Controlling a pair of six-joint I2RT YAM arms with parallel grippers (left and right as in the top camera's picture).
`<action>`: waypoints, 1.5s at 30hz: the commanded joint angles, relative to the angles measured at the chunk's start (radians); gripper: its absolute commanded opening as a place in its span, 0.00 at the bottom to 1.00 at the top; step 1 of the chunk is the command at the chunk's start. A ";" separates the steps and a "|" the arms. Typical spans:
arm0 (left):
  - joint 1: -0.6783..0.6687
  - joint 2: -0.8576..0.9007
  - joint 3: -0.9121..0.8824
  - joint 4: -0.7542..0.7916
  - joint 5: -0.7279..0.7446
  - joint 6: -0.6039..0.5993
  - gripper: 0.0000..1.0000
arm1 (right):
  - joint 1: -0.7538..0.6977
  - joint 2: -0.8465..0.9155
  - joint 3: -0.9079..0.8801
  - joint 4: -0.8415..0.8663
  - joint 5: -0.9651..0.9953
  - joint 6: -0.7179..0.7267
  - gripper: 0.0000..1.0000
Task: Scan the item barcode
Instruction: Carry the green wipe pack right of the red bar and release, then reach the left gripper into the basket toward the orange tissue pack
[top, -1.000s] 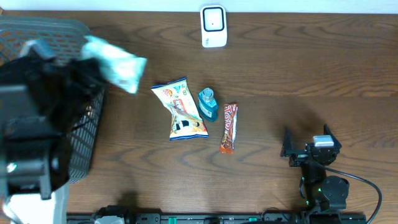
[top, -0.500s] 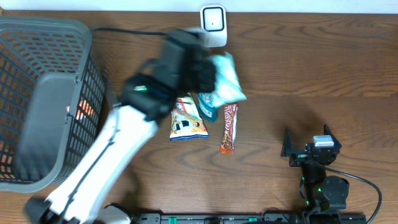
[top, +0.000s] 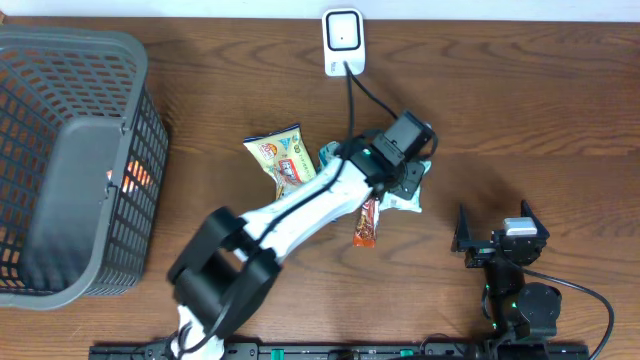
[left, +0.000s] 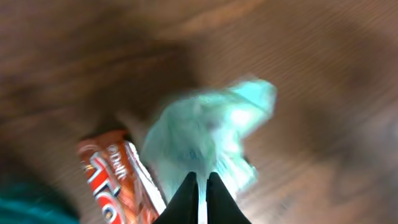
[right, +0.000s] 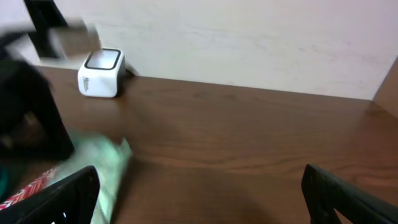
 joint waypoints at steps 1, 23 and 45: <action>-0.005 0.063 0.002 0.012 -0.026 -0.014 0.07 | -0.003 -0.005 -0.001 -0.004 -0.002 0.002 0.99; 0.019 -0.470 0.021 -0.070 -0.151 0.109 0.66 | -0.003 -0.005 -0.001 -0.004 -0.002 0.002 0.99; 1.273 -0.721 -0.003 -0.484 -0.210 -0.499 0.83 | -0.003 -0.005 -0.001 -0.004 -0.002 0.002 0.99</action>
